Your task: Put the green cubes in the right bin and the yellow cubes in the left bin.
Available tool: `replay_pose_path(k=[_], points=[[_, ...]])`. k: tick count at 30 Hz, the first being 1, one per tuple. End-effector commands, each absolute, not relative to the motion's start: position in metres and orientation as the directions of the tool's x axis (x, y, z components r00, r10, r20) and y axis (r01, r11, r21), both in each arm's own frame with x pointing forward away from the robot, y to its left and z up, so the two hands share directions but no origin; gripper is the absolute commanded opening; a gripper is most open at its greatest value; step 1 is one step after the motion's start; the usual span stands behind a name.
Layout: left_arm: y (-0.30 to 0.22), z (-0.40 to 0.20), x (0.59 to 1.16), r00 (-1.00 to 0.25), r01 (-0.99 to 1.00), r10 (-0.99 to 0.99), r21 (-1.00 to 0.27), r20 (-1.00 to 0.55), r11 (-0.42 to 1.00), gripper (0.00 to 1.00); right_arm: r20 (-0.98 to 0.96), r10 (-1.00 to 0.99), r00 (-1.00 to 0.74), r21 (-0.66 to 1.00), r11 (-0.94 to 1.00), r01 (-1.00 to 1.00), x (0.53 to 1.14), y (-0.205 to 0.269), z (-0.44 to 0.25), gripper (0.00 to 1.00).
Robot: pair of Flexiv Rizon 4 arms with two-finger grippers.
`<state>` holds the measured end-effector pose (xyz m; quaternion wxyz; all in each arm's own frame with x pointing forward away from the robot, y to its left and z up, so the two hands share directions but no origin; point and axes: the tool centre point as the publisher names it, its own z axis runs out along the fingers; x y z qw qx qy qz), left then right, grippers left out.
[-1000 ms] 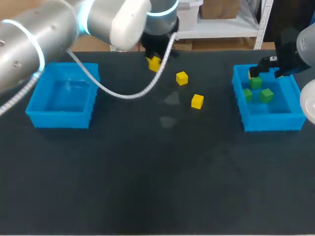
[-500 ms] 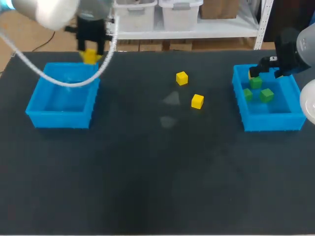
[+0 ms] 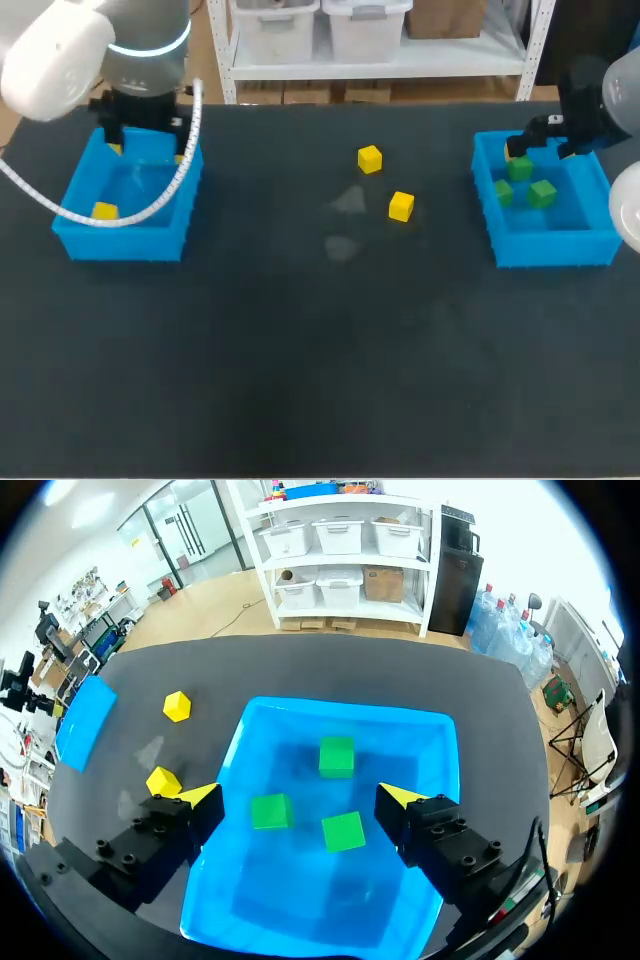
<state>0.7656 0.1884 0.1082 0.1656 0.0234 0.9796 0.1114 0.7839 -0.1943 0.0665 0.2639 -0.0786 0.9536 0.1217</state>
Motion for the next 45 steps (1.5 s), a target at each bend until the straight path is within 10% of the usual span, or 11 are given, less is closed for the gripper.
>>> replay_pose_path(k=[1, 24, 45], points=[[0.153, 0.121, 0.768, -0.856, 0.147, 0.187, 0.120, -0.482, 0.982, 1.00, -0.526, -0.083, -0.846, 0.184, 0.960, -0.209, 0.781, -0.194, 0.067, 1.00], [-0.116, 0.091, 0.764, -0.788, 0.577, 0.520, -0.098, -0.330, 0.811, 1.00, -0.526, -0.083, -0.846, 0.184, 0.960, -0.209, 0.781, -0.194, 0.067, 1.00], [-0.136, 0.030, 0.757, -0.845, 0.517, 0.501, -0.051, -0.185, 0.854, 1.00, -0.526, -0.083, -0.846, 0.184, 0.960, -0.209, 0.781, -0.194, 0.067, 1.00]])
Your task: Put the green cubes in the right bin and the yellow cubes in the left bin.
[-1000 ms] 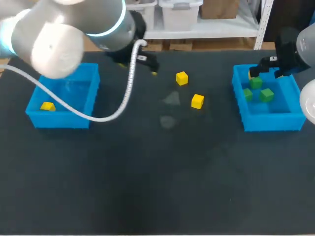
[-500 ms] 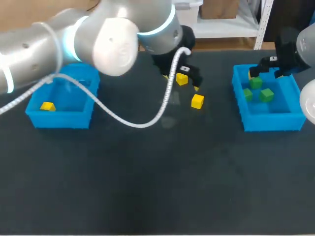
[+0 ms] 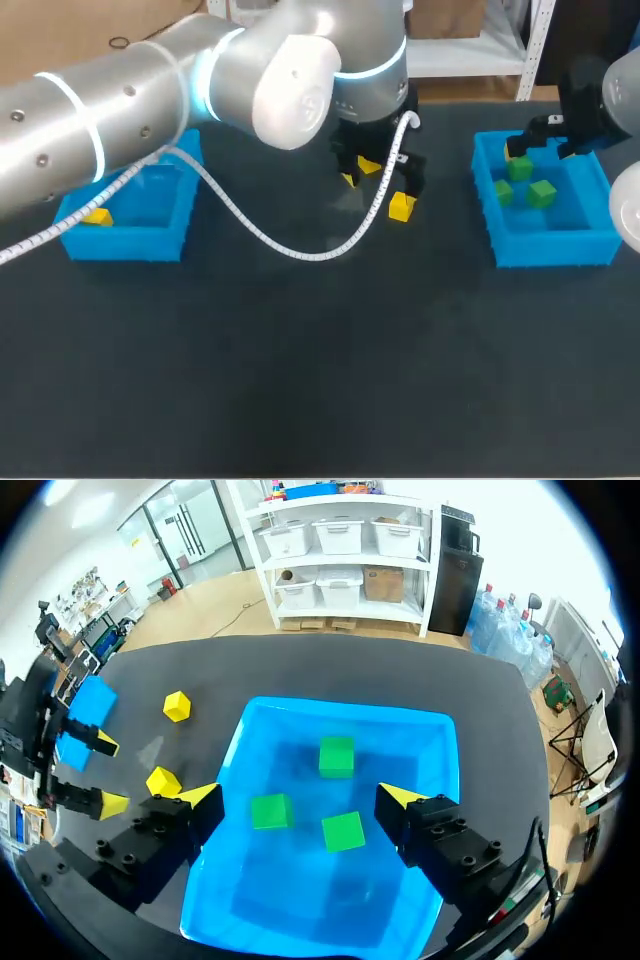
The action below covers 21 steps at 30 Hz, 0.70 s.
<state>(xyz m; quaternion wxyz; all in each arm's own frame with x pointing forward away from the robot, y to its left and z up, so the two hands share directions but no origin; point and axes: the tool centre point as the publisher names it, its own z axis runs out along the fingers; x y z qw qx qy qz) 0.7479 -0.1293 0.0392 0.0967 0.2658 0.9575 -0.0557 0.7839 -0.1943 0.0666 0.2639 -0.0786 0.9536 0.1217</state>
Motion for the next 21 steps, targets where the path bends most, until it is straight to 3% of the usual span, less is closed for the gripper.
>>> replay_pose_path(k=[1, 21], points=[[-0.137, 0.029, 0.759, -0.847, 0.515, 0.500, -0.046, -0.183, 0.856, 1.00, -0.526, -0.083, -0.846, 0.184, 0.960, -0.209, 0.781, -0.194, 0.067, 1.00], [-0.161, 0.001, 0.762, -0.834, 0.543, 0.535, -0.027, -0.135, 0.839, 1.00, -0.526, -0.083, -0.846, 0.184, 0.960, -0.209, 0.781, -0.194, 0.067, 1.00]])
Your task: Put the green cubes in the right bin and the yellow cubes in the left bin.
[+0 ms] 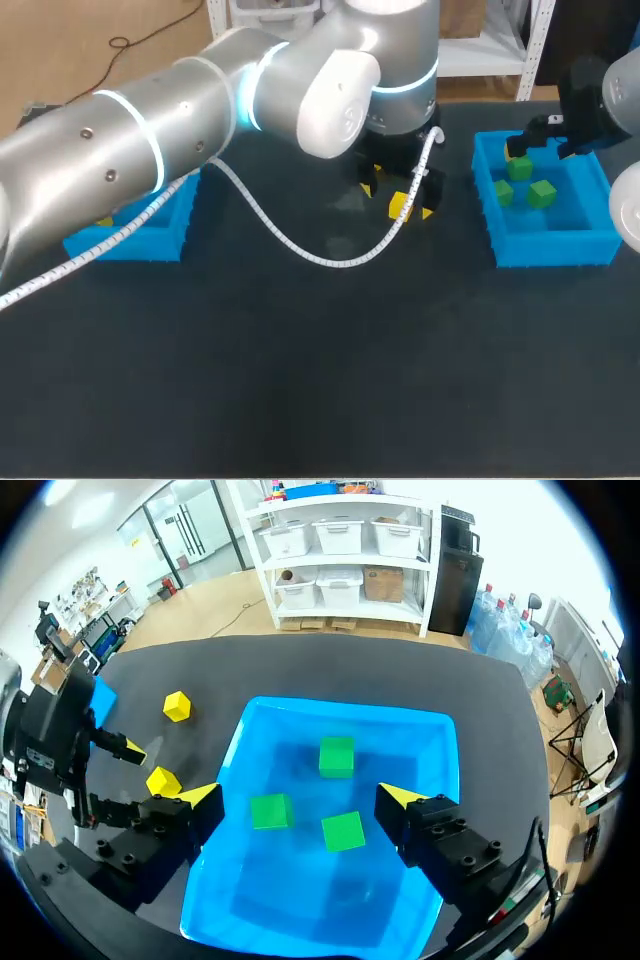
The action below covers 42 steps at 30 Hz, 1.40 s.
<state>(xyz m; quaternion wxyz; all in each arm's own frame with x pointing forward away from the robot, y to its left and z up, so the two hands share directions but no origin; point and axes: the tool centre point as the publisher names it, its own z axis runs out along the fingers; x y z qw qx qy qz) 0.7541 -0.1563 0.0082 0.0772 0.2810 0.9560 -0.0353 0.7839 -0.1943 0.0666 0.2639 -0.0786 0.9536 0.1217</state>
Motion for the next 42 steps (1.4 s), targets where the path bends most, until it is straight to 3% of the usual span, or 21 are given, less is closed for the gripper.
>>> replay_pose_path(k=[1, 3, 4, 19, 30, 42], points=[[-0.160, -0.002, 0.763, -0.838, 0.538, 0.530, -0.026, -0.128, 0.843, 0.45, -0.526, -0.083, -0.846, 0.184, 0.960, -0.209, 0.781, -0.194, 0.067, 1.00], [-0.158, -0.008, 0.763, -0.841, 0.532, 0.526, -0.019, -0.125, 0.847, 0.10, -0.526, -0.083, -0.846, 0.184, 0.960, -0.209, 0.781, -0.194, 0.067, 1.00], [-0.157, -0.010, 0.764, -0.843, 0.530, 0.524, -0.015, -0.124, 0.848, 0.00, -0.526, -0.083, -0.846, 0.184, 0.960, -0.209, 0.781, -0.194, 0.067, 1.00], [-0.126, 0.007, 0.777, -0.840, 0.489, 0.472, 0.000, -0.267, 0.872, 0.00, -0.526, -0.083, -0.846, 0.184, 0.960, -0.209, 0.781, -0.194, 0.067, 1.00], [0.019, 0.092, 0.800, -0.850, 0.224, 0.233, 0.076, -0.472, 0.972, 0.00, -0.526, -0.083, -0.846, 0.184, 0.960, -0.209, 0.781, -0.194, 0.067, 1.00], [0.164, 0.116, 0.763, -0.860, -0.098, -0.029, 0.109, -0.510, 0.989, 0.00, -0.526, -0.083, -0.846, 0.184, 0.960, -0.209, 0.781, -0.194, 0.067, 1.00]])
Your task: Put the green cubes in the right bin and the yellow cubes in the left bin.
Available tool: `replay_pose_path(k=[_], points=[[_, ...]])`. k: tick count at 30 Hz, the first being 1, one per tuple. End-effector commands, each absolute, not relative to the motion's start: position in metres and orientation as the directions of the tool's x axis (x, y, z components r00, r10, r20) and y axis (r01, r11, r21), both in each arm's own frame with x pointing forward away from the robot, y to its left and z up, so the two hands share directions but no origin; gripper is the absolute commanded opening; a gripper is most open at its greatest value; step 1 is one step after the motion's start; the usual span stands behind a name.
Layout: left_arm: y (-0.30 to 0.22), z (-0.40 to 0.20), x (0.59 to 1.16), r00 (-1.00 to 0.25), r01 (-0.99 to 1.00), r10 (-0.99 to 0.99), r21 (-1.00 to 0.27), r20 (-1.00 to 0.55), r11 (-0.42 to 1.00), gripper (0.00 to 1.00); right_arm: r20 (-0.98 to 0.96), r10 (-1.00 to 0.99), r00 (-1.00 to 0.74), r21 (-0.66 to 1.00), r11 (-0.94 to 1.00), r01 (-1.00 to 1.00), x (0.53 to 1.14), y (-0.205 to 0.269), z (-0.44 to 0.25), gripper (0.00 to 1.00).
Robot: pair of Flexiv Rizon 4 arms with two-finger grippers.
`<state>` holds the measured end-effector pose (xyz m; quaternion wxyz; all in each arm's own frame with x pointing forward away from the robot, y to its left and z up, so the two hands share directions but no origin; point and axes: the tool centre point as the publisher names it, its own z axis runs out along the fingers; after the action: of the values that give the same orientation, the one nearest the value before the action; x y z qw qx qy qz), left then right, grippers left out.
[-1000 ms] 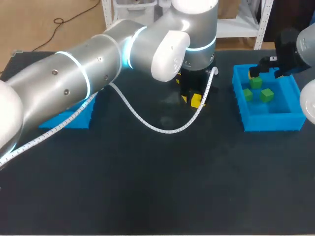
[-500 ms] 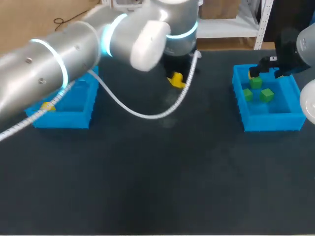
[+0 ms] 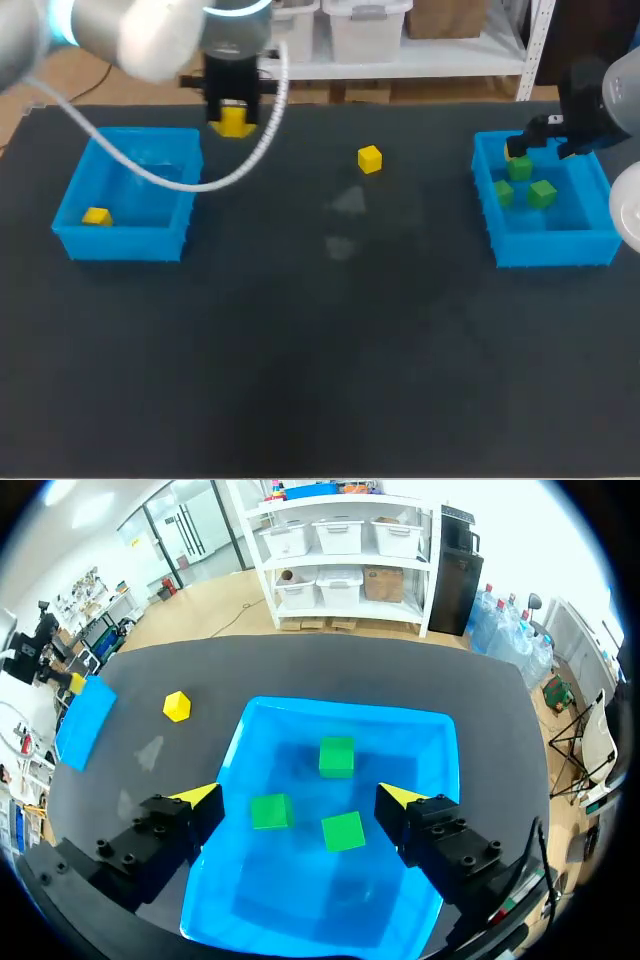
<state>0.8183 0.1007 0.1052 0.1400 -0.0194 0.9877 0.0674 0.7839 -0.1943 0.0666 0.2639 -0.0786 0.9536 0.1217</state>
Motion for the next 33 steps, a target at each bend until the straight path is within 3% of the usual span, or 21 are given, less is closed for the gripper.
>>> replay_pose_path(k=[1, 12, 13, 14, 15, 21, 26, 33], points=[[0.173, 0.115, 0.758, -0.863, -0.115, -0.043, 0.113, -0.504, 0.987, 0.00, -0.526, -0.083, -0.846, 0.184, 0.960, -0.209, 0.781, -0.194, 0.067, 1.00], [0.225, 0.093, 0.727, -0.873, -0.241, -0.129, 0.185, -0.471, 0.953, 0.00, -0.526, -0.083, -0.846, 0.184, 0.960, -0.209, 0.781, -0.194, 0.067, 1.00], [0.228, 0.091, 0.726, -0.875, -0.244, -0.123, 0.208, -0.469, 0.947, 0.15, -0.526, -0.083, -0.846, 0.184, 0.960, -0.209, 0.781, -0.194, 0.067, 1.00], [0.230, 0.091, 0.725, -0.874, -0.249, -0.118, 0.226, -0.471, 0.942, 0.50, -0.526, -0.083, -0.846, 0.184, 0.960, -0.209, 0.781, -0.194, 0.067, 1.00], [0.230, 0.091, 0.726, -0.872, -0.245, -0.107, 0.237, -0.478, 0.940, 1.00, -0.526, -0.083, -0.846, 0.184, 0.960, -0.209, 0.781, -0.194, 0.067, 1.00], [0.207, 0.102, 0.740, -0.863, -0.147, -0.009, 0.234, -0.505, 0.961, 1.00, -0.526, -0.083, -0.846, 0.184, 0.960, -0.209, 0.781, -0.194, 0.067, 1.00], [0.149, 0.114, 0.760, -0.825, 0.088, 0.138, 0.117, -0.548, 0.989, 1.00, -0.526, -0.083, -0.846, 0.184, 0.960, -0.209, 0.781, -0.194, 0.067, 1.00], [0.073, 0.099, 0.794, -0.785, 0.354, 0.358, 0.109, -0.505, 0.929, 1.00, -0.526, -0.083, -0.846, 0.184, 0.960, -0.209, 0.781, -0.194, 0.067, 1.00]])
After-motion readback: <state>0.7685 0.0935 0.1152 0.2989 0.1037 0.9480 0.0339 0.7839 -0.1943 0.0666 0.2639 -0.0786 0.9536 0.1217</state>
